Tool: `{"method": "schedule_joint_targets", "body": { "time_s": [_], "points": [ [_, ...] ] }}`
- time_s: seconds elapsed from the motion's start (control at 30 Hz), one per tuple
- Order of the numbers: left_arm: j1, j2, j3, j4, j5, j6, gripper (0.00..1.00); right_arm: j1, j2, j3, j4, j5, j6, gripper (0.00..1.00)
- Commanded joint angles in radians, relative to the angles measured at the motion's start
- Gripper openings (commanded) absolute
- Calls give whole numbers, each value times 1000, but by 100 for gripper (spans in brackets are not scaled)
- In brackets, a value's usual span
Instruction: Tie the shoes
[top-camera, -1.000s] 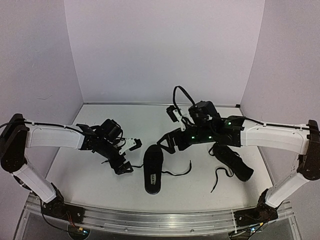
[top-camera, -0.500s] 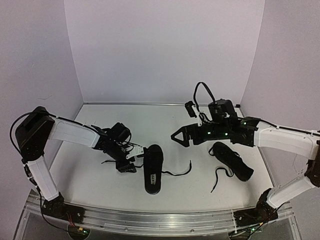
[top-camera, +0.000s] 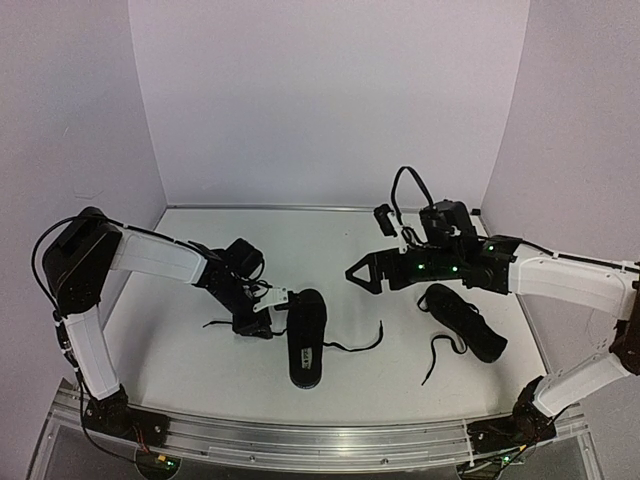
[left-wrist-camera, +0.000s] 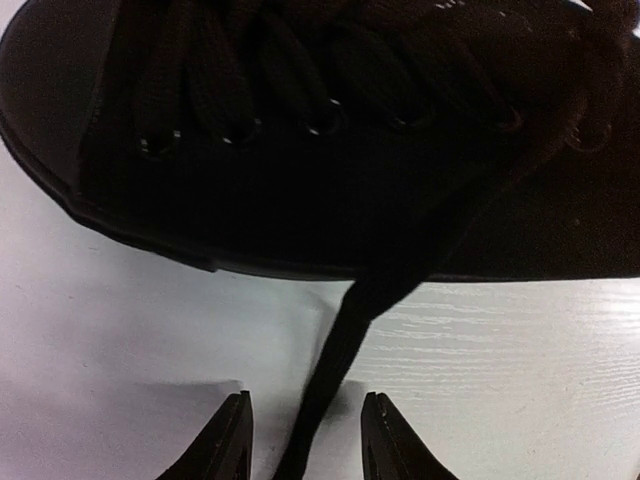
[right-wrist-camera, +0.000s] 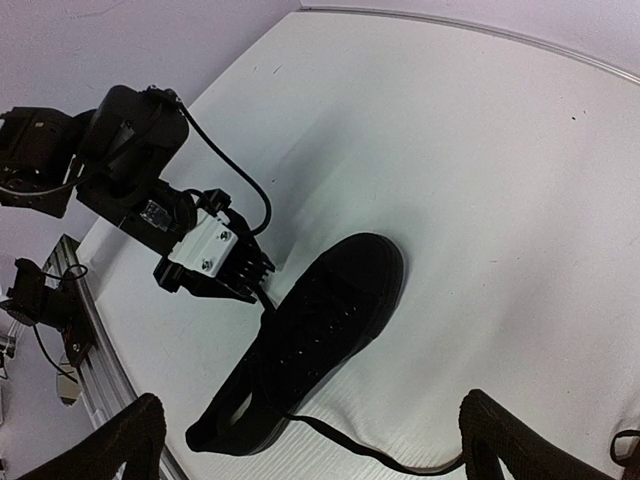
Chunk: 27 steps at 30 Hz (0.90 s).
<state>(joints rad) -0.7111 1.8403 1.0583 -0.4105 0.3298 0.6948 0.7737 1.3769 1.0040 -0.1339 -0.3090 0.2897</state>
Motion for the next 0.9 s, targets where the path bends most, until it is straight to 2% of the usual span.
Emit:
{"method": "schedule_joint_targets", "body": {
  "time_s": [0.0, 0.17, 0.27, 0.37, 0.43, 0.6, 0.73, 0.87],
  "points": [
    [-13, 9, 41, -48, 30, 26, 39, -10, -22, -9, 23, -12, 6, 98],
    [-38, 69, 88, -89, -13, 19, 34, -13, -16, -10, 23, -10, 10, 98],
    [-41, 87, 105, -105, -15, 18, 24, -16, -17, -9, 21, -9, 11, 98],
    [-41, 69, 95, -97, -10, 6, 7, -20, -19, -11, 19, -4, 12, 98],
    [-41, 27, 64, -61, 3, -15, 0, -21, -17, -13, 19, -6, 14, 98],
    [-42, -136, -49, 99, 65, -98, 0, -20, 23, -4, 22, -33, 12, 96],
    [-55, -248, -138, 245, 109, -163, 0, -20, 93, 11, 60, -92, 19, 89],
    [-63, -298, -214, 388, 147, -221, 0, -20, 156, 26, 120, -158, 40, 79]
  ]
}}
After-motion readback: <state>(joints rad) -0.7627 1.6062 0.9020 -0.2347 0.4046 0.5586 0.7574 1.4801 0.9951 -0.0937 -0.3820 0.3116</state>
